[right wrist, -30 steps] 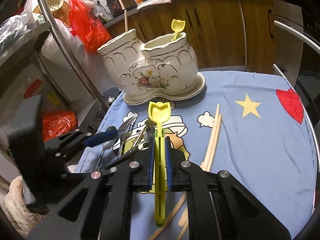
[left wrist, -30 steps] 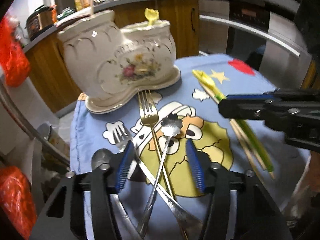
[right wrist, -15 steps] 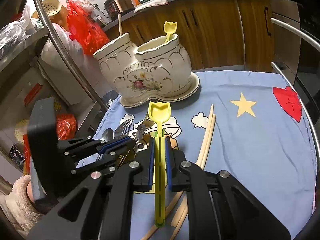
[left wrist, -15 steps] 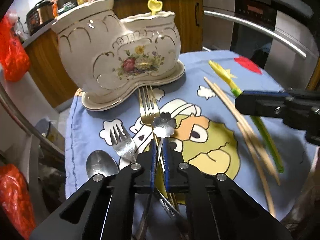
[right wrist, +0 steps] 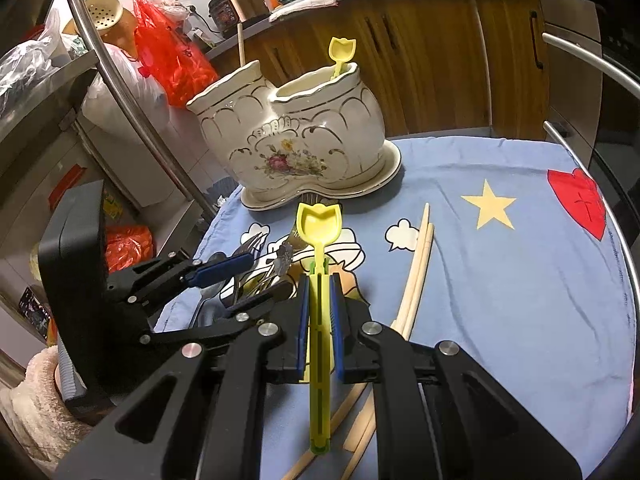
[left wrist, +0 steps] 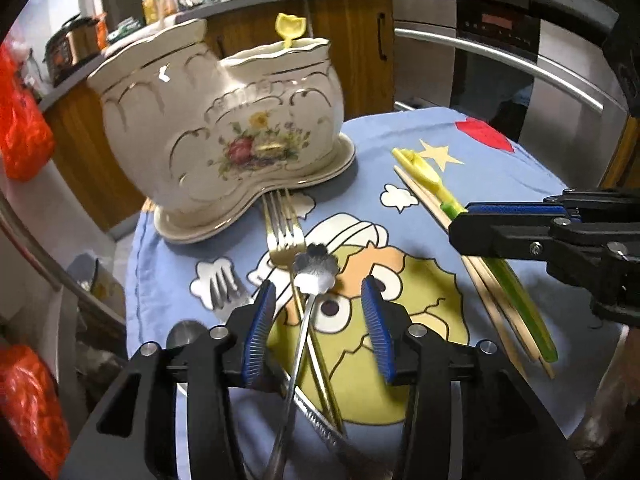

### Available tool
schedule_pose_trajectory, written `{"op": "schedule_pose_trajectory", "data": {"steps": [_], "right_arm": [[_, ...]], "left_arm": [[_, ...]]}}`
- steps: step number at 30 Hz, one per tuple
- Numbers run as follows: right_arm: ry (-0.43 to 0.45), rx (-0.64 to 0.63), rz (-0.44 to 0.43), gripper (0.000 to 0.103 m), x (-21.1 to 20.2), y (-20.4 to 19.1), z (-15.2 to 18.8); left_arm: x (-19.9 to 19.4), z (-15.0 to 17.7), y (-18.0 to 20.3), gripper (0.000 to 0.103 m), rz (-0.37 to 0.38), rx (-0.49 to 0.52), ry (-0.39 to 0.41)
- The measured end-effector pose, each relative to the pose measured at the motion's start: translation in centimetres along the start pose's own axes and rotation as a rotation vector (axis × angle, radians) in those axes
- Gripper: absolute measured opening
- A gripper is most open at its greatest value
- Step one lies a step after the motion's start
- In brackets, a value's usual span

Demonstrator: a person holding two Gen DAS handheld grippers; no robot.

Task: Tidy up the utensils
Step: 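Close the left tool on a metal spoon with a flower-shaped end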

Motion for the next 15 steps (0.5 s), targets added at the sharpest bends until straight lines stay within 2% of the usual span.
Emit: {"op": "schedule_pose_trajectory", "data": {"steps": [4, 5, 6, 10, 15], "right_arm": [[-0.001, -0.003, 0.001, 0.01, 0.0, -0.1, 0.0], [0.0, -0.004, 0.002, 0.01, -0.1, -0.1, 0.0], [0.002, -0.004, 0.002, 0.01, -0.1, -0.1, 0.0], [0.012, -0.001, 0.01, 0.01, -0.5, 0.3, -0.1], [0.02, 0.007, 0.013, 0.01, -0.7, 0.5, -0.2]], "left_arm": [[1.1, -0.8, 0.1, 0.044, -0.033, 0.022, -0.004], [1.4, -0.8, 0.0, 0.032, -0.036, 0.019, -0.013], [1.6, -0.8, -0.2, 0.027, -0.041, 0.012, -0.023], [0.8, -1.1, -0.8, 0.027, -0.002, -0.035, 0.006], [-1.5, -1.8, -1.2, 0.026, 0.031, -0.057, 0.081]]}}
Point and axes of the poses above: each gripper's, at about its wrist camera, not at the fingertips, and x roughly the way its jaws point, y to its right, z to its underside, the point moved 7 cm from there along x, roughly the way its jaws point, and after that the axes turned 3 degrees about -y, right-handed, at the moved point
